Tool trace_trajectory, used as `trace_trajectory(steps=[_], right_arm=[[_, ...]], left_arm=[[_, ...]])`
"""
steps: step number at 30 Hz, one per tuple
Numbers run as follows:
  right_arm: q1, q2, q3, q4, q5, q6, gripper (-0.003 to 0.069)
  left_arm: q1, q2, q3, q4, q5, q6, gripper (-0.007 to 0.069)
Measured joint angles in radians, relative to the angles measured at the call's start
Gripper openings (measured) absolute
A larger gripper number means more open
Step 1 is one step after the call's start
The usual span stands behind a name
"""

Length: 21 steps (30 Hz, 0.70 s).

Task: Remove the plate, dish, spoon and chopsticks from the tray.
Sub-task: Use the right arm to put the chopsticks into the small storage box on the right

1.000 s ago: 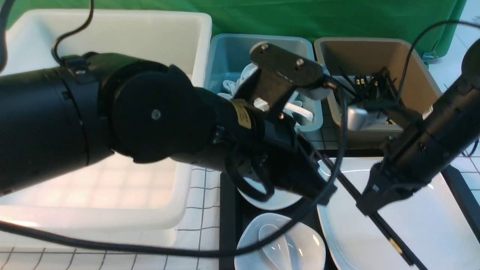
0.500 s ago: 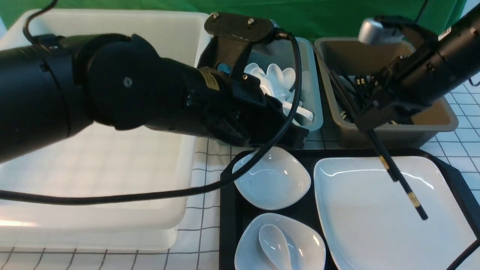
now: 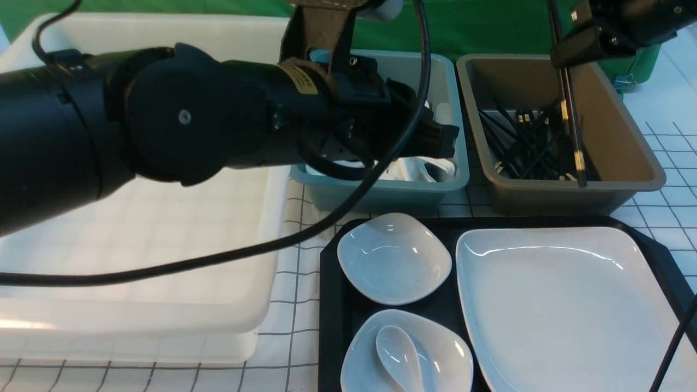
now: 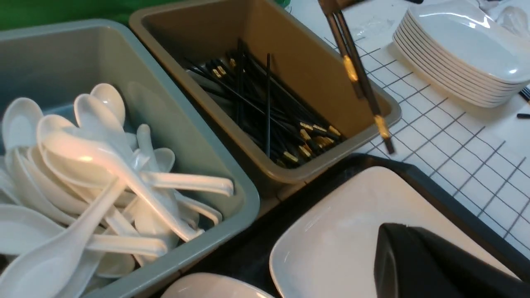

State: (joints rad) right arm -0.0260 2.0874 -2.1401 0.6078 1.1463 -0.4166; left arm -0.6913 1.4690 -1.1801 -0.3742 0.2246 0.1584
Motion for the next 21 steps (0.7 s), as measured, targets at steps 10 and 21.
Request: trace_trajectory(steps=[10,21], right_arm=[[-0.034,0.137,-0.149,0.003,-0.168,0.057,0.005],[-0.033,0.222,-0.15,-0.09,-0.143,0.12,0.0071]], left_arm=[[0.0,0.069,-0.004,0.007,-0.109,0.025,-0.0003],[0.0,0.148,-0.123,0.021,-0.033,0.034,-0.0003]])
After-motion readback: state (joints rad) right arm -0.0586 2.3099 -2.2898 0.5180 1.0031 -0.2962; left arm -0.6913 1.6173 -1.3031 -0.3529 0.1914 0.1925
